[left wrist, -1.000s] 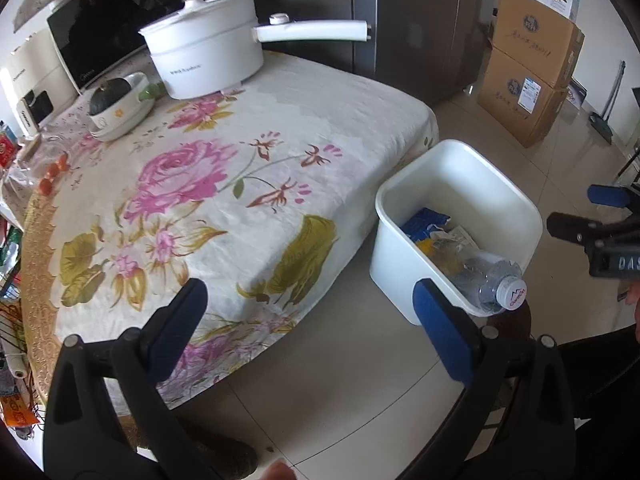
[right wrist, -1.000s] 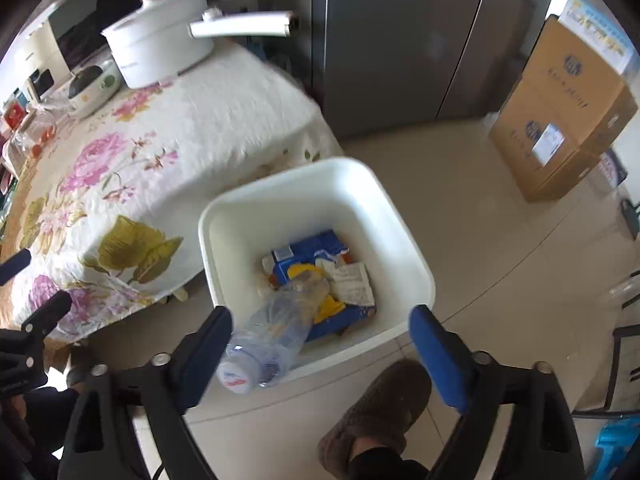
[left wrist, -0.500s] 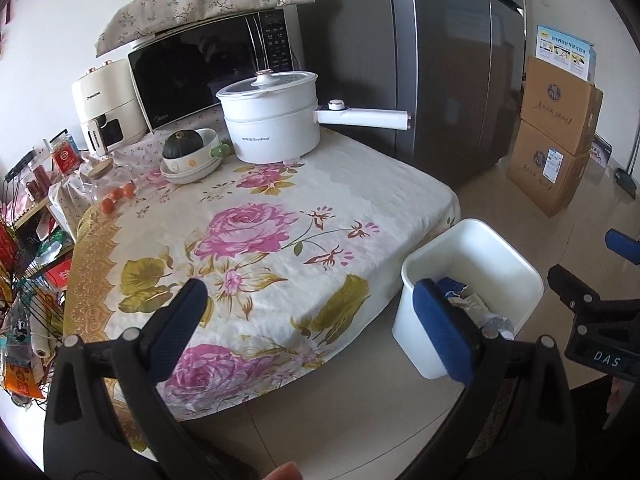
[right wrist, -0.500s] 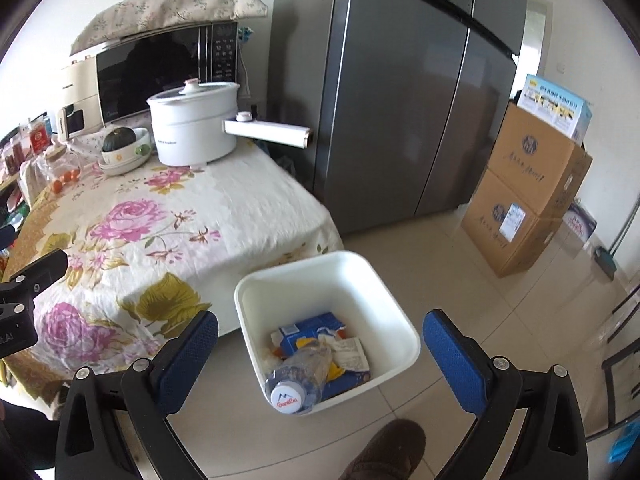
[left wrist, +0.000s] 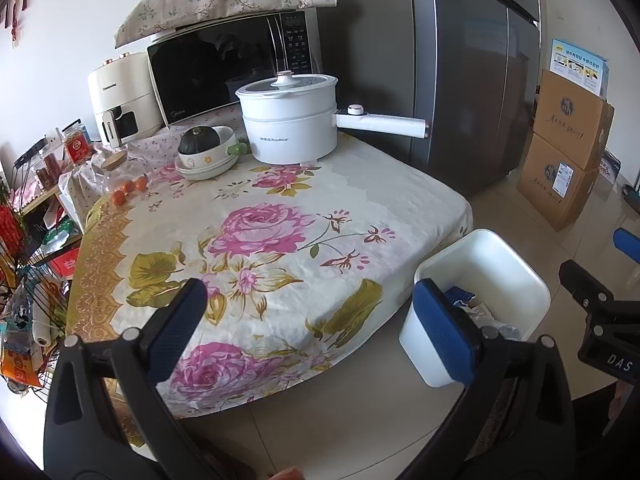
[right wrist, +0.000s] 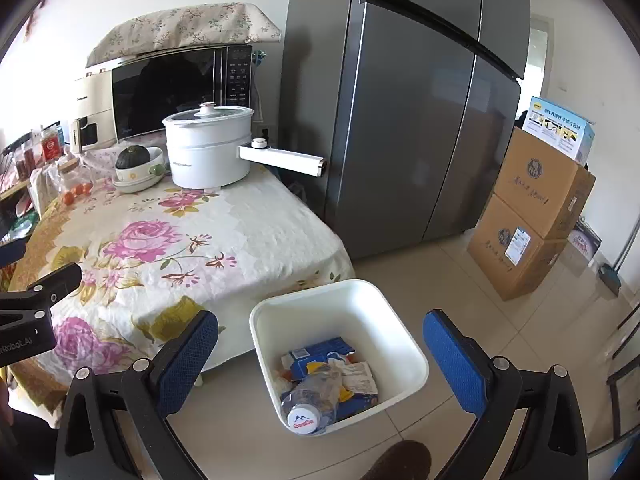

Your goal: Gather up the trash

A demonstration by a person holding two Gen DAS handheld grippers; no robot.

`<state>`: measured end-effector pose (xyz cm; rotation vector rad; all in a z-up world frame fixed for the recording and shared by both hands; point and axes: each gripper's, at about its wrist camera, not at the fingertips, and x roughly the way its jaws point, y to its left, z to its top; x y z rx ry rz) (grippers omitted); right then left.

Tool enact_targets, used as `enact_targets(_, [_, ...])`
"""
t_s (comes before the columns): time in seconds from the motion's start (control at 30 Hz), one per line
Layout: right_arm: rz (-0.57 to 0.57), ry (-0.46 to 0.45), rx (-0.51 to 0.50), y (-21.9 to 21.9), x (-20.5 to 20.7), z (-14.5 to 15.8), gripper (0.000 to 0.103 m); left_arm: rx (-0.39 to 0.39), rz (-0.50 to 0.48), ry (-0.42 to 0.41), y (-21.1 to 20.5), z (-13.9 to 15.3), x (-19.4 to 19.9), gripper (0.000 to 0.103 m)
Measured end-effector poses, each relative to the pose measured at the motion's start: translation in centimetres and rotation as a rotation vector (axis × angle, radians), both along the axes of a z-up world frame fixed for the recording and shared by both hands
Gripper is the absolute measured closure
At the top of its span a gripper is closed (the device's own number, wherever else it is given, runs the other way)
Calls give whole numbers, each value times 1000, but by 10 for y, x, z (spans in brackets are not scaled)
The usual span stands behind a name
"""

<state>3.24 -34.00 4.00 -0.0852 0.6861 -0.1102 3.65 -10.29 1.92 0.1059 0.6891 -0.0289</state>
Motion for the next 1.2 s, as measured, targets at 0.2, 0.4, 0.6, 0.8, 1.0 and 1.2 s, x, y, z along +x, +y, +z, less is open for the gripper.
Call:
enact_targets(0.2, [-2,-5,2,1,0,2,0,-17,-14,1,1,1,1,1])
enact_targets(0.4, [-8,-8,-4,1,-1,3,0,-25,-32,15,-1,-1,3,1])
enact_targets(0.6, [-18,-11,-1,0,-2,3,0,-23,-37,19,-2,-2,3,1])
enact_targets(0.8, [-19,-9,-7,0,-1,2,0,-14,-47,24,-2,-3,3,1])
enact_targets(1.0, [-30,-16,-6,-2,-2,3,0,-11,-52,22,-3,-3,3,1])
enact_targets(1.2, [-29,-17,-16,-1,-3,3,0,-8,-58,21,-4,-4,3,1])
